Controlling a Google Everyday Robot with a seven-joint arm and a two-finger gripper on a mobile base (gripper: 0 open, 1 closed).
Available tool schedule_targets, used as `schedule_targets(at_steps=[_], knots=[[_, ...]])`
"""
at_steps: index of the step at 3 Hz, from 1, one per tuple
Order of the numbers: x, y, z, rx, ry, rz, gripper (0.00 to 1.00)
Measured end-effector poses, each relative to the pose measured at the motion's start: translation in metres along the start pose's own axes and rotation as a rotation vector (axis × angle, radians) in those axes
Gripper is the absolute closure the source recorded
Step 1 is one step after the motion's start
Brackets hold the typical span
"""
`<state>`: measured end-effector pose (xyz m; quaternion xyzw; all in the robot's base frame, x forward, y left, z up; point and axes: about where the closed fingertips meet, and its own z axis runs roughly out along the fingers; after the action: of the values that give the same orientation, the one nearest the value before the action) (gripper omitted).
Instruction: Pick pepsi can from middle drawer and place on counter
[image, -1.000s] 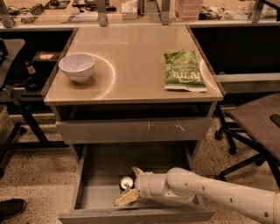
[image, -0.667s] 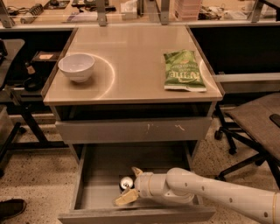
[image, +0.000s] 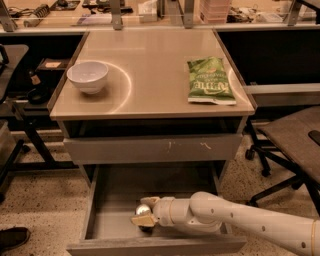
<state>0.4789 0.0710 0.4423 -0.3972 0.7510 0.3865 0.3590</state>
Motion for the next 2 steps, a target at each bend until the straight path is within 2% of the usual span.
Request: schedule_targets(at_steps=[2], knots=[[0.0000, 0.0000, 0.0000, 0.000, 0.000, 0.000, 0.87]])
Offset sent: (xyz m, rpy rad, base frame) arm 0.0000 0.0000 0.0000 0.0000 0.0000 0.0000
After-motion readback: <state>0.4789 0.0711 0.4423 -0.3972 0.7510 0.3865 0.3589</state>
